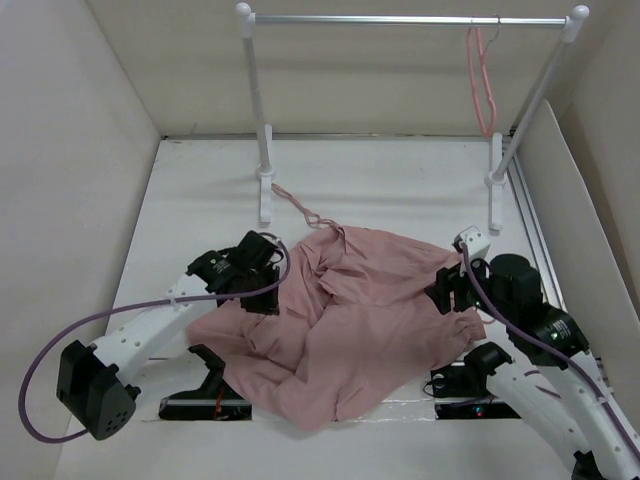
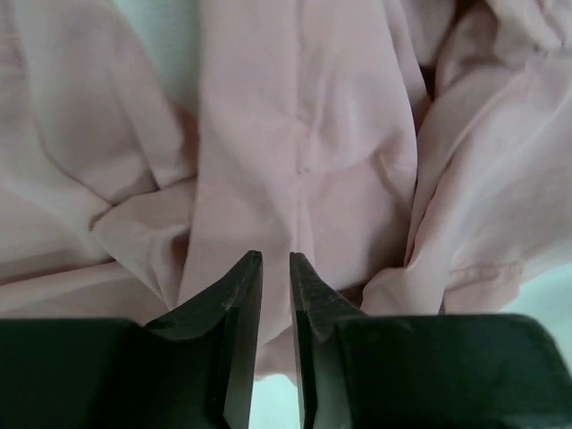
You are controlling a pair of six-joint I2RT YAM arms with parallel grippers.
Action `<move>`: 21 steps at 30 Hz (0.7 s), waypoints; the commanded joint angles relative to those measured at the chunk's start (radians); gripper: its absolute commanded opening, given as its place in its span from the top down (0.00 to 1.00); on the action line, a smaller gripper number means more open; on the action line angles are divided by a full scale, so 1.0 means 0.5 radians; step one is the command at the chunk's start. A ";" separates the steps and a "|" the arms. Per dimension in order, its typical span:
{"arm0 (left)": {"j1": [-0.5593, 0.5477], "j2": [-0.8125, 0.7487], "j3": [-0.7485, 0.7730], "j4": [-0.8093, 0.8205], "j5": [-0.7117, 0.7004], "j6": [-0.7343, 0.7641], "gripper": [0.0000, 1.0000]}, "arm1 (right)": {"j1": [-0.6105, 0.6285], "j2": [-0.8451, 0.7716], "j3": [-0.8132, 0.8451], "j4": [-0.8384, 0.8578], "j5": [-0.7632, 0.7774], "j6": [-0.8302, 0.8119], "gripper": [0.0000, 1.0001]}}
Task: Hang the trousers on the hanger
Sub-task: Flatten out the trousers at the center of the board.
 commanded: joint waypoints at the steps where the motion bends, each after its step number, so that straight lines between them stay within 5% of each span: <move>1: -0.243 0.135 0.050 -0.079 -0.041 0.050 0.73 | 0.024 -0.018 -0.093 0.132 0.063 0.061 0.30; 6: -0.407 0.279 0.075 -0.120 -0.183 -0.054 0.49 | 0.024 -0.015 -0.139 0.111 0.198 0.187 0.16; 11: -0.407 0.341 0.041 -0.135 -0.404 -0.116 0.49 | 0.024 0.037 -0.213 0.153 0.389 0.426 0.16; 14: -0.407 0.408 0.026 -0.105 -0.475 -0.131 0.66 | 0.024 0.104 -0.287 0.233 0.386 0.524 0.16; 15: -0.407 0.430 0.035 -0.098 -0.490 -0.140 1.00 | 0.024 0.113 -0.317 0.267 0.371 0.534 0.16; 21: -0.407 0.503 0.447 -0.217 -0.753 -0.146 1.00 | 0.024 0.150 -0.428 0.476 0.395 0.574 0.17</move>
